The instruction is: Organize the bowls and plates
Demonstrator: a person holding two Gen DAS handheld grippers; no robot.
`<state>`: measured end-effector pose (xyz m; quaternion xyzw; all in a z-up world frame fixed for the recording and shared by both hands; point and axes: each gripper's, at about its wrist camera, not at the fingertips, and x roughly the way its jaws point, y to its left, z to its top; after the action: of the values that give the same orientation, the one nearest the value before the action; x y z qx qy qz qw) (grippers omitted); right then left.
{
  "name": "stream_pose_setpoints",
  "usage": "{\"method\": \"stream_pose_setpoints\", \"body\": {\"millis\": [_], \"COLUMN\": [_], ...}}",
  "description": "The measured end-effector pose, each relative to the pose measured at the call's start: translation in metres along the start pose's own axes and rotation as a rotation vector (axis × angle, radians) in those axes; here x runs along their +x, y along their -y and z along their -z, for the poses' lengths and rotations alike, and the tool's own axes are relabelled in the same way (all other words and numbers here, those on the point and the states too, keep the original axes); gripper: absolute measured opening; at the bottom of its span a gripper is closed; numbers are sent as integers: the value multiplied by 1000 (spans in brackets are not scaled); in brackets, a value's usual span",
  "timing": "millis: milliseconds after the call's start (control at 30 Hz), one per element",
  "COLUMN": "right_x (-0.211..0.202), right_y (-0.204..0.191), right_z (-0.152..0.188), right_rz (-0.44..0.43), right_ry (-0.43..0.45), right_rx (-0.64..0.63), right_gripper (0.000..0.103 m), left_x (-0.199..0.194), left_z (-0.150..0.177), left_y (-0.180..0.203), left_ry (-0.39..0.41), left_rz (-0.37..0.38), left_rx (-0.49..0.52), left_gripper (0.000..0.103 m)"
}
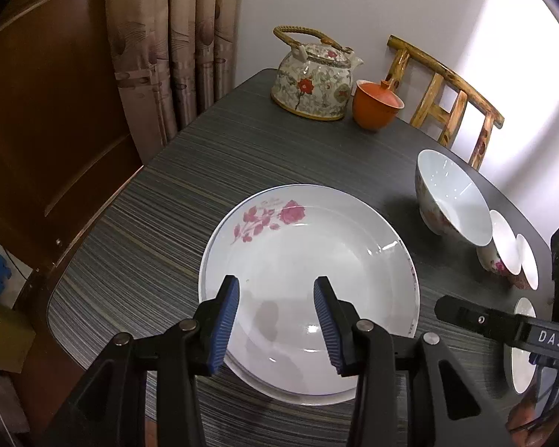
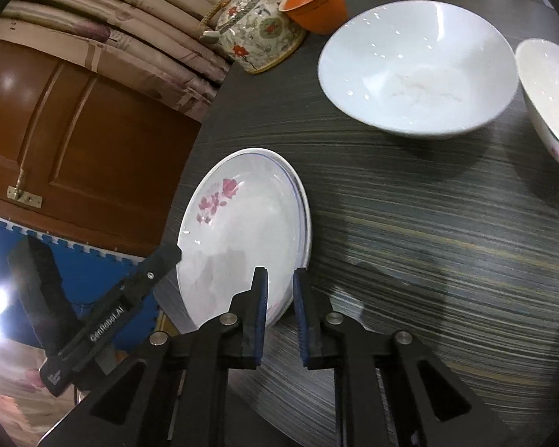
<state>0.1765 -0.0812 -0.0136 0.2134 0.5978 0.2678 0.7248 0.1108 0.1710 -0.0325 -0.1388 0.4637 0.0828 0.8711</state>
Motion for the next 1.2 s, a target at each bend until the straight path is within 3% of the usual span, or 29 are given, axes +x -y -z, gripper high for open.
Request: {"method": "stream_pose_setpoints", "body": {"millis": [467,733,833,1033,1100,1200], "right_x": [-2,-41,-80,-174,-199,-225], "right_y": [7,22,38,97,121,163], "right_z": [12,46,72,105,112,121], "right_rz": [-10,-14,30,202,269,331], "right_ry": [15,91,180,344,378,413], "right_rx": [17,-12,-19,30,61,138], "right_gripper": [16,16,17,34,41,42], "left_x": [6,-3,-7,-11,-8,3], "left_z": [7,23,32,59,68,80], "left_y": [14,51,74,136,161,197], "left_ry": [-17,6,-7,-85,-123,-220], "left_rz": [8,45,99,263,326,449], "left_rx": [37,180,242,345,369,364], "left_gripper": [42,42,42,42,42,42]}}
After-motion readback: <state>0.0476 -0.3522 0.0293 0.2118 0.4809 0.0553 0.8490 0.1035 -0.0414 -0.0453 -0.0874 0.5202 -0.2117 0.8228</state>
